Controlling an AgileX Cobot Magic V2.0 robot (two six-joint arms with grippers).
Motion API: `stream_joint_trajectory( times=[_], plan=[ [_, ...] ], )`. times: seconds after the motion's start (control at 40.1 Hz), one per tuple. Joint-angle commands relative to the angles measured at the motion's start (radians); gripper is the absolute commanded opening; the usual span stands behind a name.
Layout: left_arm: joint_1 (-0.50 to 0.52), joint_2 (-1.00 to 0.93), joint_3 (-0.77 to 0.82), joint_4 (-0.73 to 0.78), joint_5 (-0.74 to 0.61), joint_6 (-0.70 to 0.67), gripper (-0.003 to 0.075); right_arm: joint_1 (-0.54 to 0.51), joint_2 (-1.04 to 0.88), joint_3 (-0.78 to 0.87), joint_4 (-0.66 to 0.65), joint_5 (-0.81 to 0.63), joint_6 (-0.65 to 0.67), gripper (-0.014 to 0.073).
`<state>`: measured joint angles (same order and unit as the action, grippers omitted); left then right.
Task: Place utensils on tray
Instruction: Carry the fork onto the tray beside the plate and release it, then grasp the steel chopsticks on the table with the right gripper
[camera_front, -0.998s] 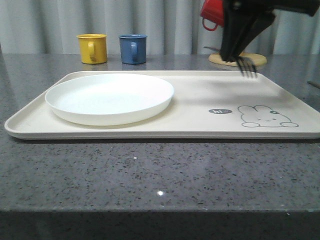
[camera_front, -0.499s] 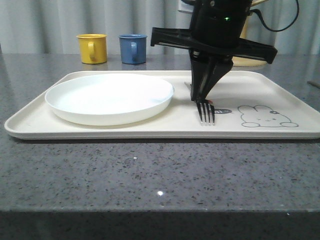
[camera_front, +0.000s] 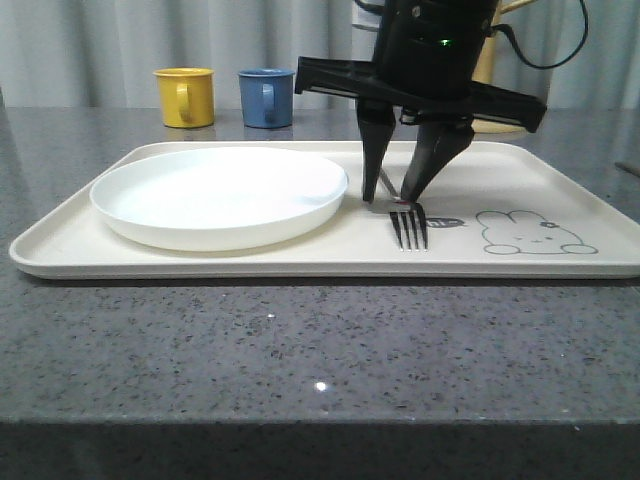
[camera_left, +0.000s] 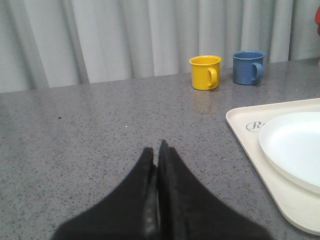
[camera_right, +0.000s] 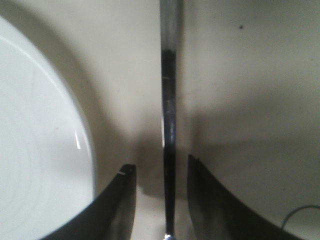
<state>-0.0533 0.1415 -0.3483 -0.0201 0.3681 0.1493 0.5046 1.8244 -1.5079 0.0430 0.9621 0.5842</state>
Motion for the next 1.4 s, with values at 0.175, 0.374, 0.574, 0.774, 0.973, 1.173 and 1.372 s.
stream_joint_trajectory(
  times=[0.175, 0.374, 0.574, 0.774, 0.973, 1.173, 1.372],
  plan=[
    [0.001, 0.011, -0.027, -0.010, -0.083, -0.007, -0.0018, -0.073, -0.132, -0.064, -0.080, 0.065, -0.003, 0.0310],
    [0.001, 0.011, -0.027, -0.010, -0.083, -0.007, -0.0018, -0.160, -0.190, -0.100, -0.262, 0.252, -0.133, 0.0310],
    [0.001, 0.011, -0.027, -0.010, -0.083, -0.007, -0.0018, -0.312, -0.205, -0.095, -0.281, 0.374, -0.291, 0.0310],
    [0.001, 0.011, -0.027, -0.010, -0.083, -0.007, -0.0018, -0.486, -0.213, -0.052, -0.202, 0.369, -0.407, 0.0310],
    [0.001, 0.011, -0.027, -0.010, -0.083, -0.007, -0.0018, -0.628, -0.211, 0.050, -0.043, 0.278, -0.562, 0.0310],
    [0.001, 0.011, -0.027, -0.010, -0.083, -0.007, -0.0018, -0.646, -0.205, 0.124, -0.021, 0.205, -0.612, 0.0310],
    [0.001, 0.011, -0.027, -0.010, -0.083, -0.007, -0.0018, -0.621, -0.200, 0.135, 0.001, 0.168, -0.613, 0.0310]
  ],
)
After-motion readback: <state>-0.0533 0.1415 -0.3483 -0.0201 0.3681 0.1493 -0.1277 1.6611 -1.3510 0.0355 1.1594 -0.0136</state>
